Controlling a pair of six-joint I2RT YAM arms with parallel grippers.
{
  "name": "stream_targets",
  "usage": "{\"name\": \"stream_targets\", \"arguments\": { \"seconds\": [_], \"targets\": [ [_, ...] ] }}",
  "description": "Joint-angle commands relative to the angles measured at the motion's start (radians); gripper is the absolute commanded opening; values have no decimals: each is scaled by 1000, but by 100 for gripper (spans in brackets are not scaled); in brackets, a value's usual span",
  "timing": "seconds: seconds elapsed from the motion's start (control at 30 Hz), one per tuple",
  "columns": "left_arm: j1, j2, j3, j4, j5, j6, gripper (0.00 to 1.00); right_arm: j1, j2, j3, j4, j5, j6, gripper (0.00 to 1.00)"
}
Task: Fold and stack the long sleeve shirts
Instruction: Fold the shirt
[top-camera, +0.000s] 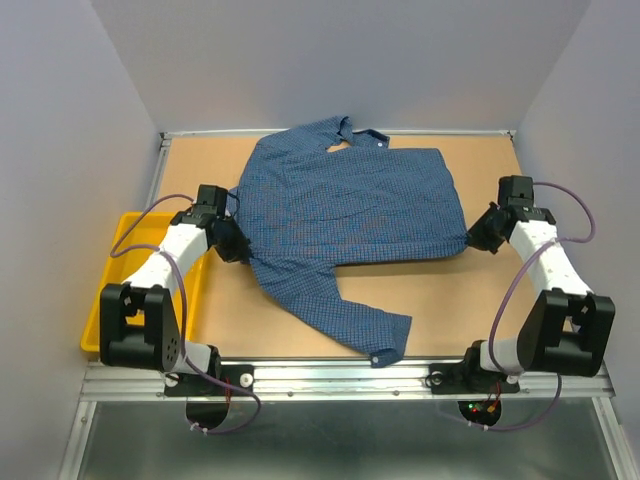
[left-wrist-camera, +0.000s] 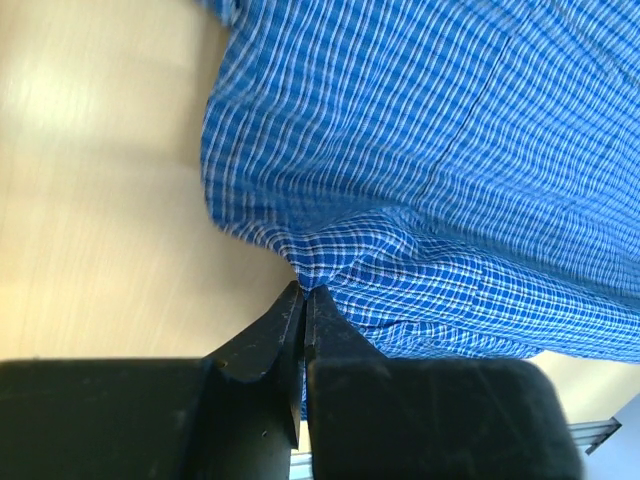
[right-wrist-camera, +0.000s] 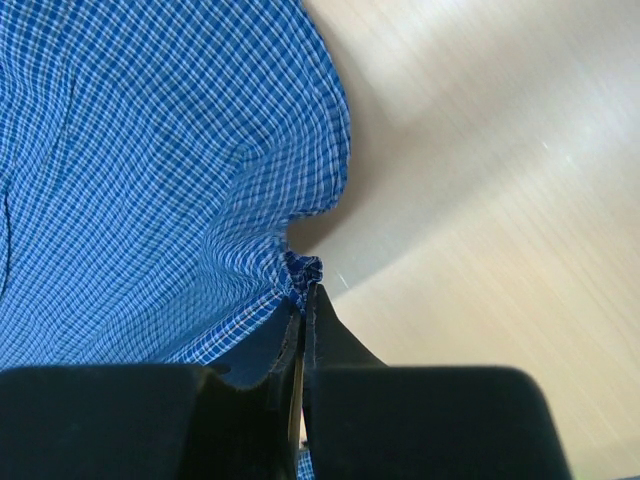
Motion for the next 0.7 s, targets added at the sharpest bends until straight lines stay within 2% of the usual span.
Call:
{"name": "stream_targets", "arguments": {
  "seconds": [0.0, 0.4, 0.67],
  "targets": [
    [7, 85, 98, 16, 10, 34, 12, -1, 78, 115, 51, -3, -34, 1],
    [9, 290, 322, 41, -30, 75, 15, -1, 356, 372, 76, -78, -66, 1],
    [10, 382, 349, 85, -46, 83, 18, -1, 494, 453, 83, -95, -80, 4]
  ]
}}
